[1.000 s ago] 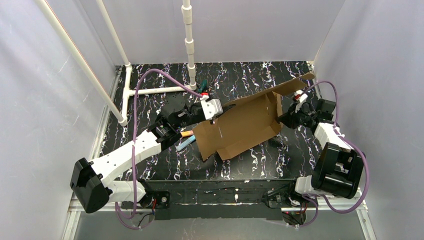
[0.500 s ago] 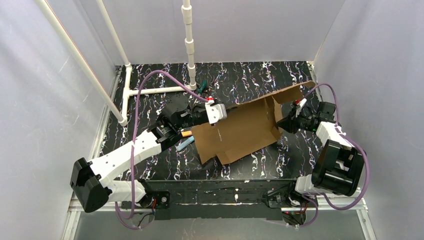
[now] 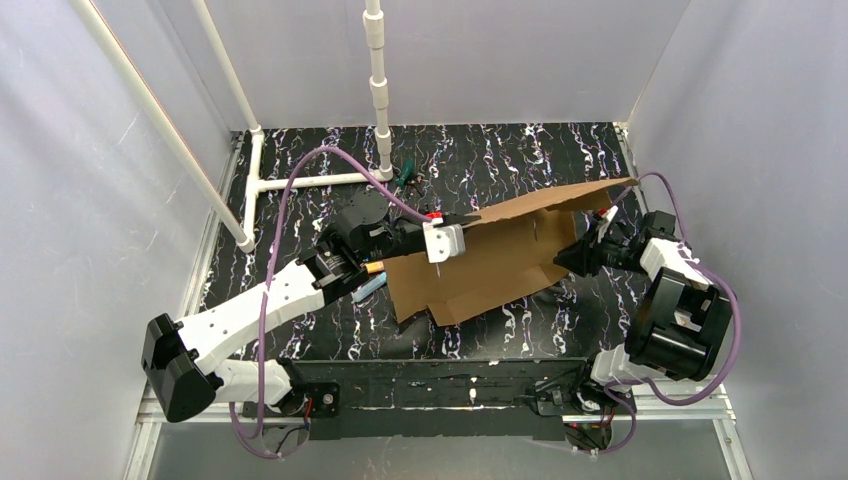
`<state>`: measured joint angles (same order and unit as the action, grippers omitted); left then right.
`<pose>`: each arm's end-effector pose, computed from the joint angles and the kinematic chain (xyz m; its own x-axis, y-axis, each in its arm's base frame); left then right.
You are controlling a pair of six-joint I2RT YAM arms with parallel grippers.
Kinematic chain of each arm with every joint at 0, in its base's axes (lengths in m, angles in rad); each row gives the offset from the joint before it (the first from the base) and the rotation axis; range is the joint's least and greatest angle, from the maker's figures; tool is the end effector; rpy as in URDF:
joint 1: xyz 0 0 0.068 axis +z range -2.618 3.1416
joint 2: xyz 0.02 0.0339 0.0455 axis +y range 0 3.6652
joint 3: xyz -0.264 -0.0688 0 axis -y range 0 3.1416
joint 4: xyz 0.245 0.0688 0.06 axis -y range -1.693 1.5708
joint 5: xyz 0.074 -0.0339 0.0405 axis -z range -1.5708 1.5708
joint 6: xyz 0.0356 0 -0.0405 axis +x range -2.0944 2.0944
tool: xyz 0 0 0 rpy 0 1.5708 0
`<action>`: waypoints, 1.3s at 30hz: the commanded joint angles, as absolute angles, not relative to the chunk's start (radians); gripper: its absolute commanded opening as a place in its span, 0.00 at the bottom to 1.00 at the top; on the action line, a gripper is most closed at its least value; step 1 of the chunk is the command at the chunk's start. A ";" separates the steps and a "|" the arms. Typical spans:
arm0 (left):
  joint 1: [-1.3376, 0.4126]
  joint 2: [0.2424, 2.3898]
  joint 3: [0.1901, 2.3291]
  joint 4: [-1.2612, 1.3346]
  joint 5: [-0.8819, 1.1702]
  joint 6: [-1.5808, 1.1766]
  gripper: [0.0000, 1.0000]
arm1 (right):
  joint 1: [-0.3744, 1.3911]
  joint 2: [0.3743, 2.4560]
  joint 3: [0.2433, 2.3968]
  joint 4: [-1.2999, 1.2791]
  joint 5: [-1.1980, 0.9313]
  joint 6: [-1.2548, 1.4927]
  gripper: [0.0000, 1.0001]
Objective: Fold the paper box
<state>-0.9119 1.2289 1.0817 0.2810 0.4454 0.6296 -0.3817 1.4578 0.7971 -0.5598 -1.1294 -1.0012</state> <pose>0.1641 -0.2370 0.3998 0.6401 0.0413 -0.7672 0.7399 0.2358 0.6300 0.2450 -0.0637 0.1891 -0.3616 -0.2425 -0.9002 -0.8035 0.5708 0.1690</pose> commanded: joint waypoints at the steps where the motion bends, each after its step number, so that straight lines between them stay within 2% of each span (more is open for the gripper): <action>1: -0.929 1.225 1.093 0.264 0.435 0.670 0.00 | -0.424 1.453 0.839 -0.625 -1.182 -1.065 0.42; 8: -0.933 1.212 1.073 0.264 0.401 0.681 0.00 | -0.519 1.492 0.946 -1.008 -1.186 -1.466 0.52; 10: -0.938 1.214 1.075 0.264 0.391 0.687 0.00 | -0.533 1.494 0.946 -0.990 -1.175 -1.478 0.55; 12: -0.941 1.219 1.079 0.264 0.383 0.689 0.00 | -0.533 1.477 0.927 -0.838 -1.147 -1.348 0.56; 14: -0.943 1.225 1.083 0.265 0.373 0.689 0.00 | -0.532 1.428 0.872 -0.538 -1.080 -1.062 0.62; 15: -0.944 1.225 1.084 0.265 0.368 0.689 0.00 | -0.526 1.383 0.834 -0.390 -1.033 -0.934 0.70; 18: -0.943 1.226 1.089 0.266 0.353 0.683 0.00 | -0.509 1.291 0.744 -0.138 -0.974 -0.777 0.93; 19: -0.943 1.225 1.089 0.268 0.347 0.681 0.00 | -0.498 1.270 0.720 -0.078 -0.974 -0.733 0.98; 25: -0.944 1.212 1.076 0.299 0.312 0.650 0.00 | -0.396 1.256 0.617 0.183 -0.901 -0.542 0.98; 28: -0.944 1.207 1.072 0.316 0.308 0.634 0.00 | -0.331 1.285 0.626 0.229 -0.850 -0.505 0.98; 32: -0.943 1.202 1.061 0.342 0.296 0.612 0.00 | -0.276 1.319 0.617 0.353 -0.758 -0.406 0.87; 36: -0.943 1.200 1.047 0.371 0.279 0.594 0.00 | -0.248 1.362 0.636 0.356 -0.806 -0.393 0.73; 39: -0.943 1.196 1.026 0.397 0.233 0.571 0.00 | -0.249 1.342 0.609 0.407 -0.831 -0.368 0.73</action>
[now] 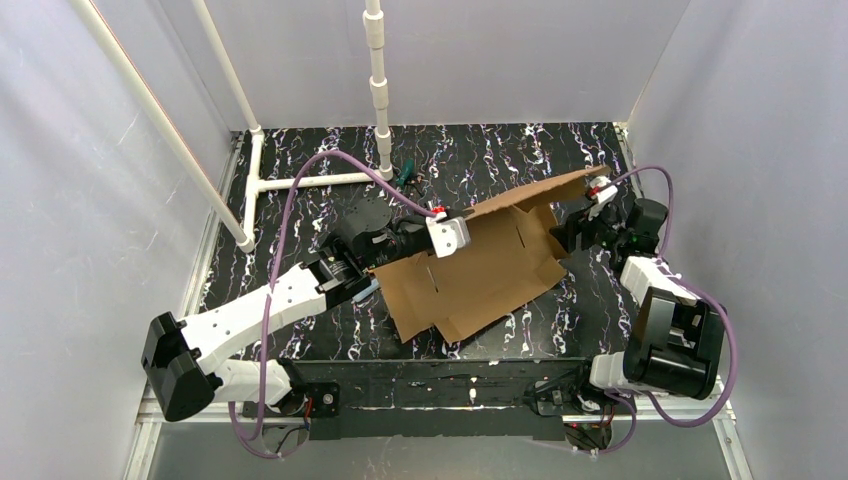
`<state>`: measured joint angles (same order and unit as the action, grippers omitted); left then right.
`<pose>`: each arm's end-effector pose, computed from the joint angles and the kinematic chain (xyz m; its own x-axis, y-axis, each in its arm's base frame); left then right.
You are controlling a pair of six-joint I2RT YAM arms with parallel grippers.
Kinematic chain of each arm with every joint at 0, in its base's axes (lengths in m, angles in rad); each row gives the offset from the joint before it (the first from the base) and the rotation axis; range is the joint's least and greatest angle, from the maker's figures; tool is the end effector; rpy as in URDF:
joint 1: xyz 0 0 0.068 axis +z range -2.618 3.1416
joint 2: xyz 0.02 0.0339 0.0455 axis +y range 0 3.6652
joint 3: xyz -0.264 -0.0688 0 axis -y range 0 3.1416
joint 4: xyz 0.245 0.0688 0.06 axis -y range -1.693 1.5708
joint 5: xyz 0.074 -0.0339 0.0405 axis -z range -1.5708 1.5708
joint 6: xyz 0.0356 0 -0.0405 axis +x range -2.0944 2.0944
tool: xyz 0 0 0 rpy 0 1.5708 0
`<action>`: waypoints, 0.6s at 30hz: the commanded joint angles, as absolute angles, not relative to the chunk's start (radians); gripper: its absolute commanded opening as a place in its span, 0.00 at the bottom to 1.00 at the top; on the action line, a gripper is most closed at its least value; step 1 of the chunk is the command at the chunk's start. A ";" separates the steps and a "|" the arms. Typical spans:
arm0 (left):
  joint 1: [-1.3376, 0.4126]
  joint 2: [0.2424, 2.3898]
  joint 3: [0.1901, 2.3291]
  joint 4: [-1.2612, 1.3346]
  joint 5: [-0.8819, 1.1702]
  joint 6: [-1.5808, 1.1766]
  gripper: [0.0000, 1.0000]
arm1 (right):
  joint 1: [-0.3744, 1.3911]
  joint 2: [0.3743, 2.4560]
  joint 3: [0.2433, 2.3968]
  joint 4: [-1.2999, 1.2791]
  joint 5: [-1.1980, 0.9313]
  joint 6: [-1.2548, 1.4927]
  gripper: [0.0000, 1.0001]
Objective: Fold the paper box
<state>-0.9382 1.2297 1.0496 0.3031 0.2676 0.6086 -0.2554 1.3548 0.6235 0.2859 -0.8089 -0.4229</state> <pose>0.1645 -0.2402 0.3907 0.5929 0.1238 -0.7957 0.7240 0.3507 0.5940 0.2724 -0.0445 0.2099 -0.1924 -0.2426 -0.9509 -0.5882 0.8042 -0.0861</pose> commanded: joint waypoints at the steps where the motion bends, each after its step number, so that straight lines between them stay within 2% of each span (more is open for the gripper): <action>1: -0.943 1.193 1.019 0.408 0.218 0.560 0.00 | -0.256 1.329 0.602 0.420 -0.831 -0.362 0.73; 9: -0.927 1.164 0.939 0.505 0.118 0.453 0.00 | -0.326 1.325 0.591 0.501 -0.876 -0.285 0.86; 12: -0.909 1.152 0.917 0.544 0.117 0.413 0.00 | -0.314 1.357 0.613 0.414 -0.912 -0.392 0.88; 16: -0.886 1.145 0.907 0.590 0.140 0.361 0.00 | -0.222 1.423 0.711 0.187 -0.830 -0.587 0.86; 18: -0.875 1.144 0.904 0.621 0.155 0.332 0.00 | -0.184 1.441 0.728 0.235 -0.760 -0.568 0.84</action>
<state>-0.8894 1.1858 0.9092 0.5190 0.1452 0.3870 -0.2226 1.4269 0.6716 0.2596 -0.8310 -0.5060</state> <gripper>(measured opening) 0.018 0.851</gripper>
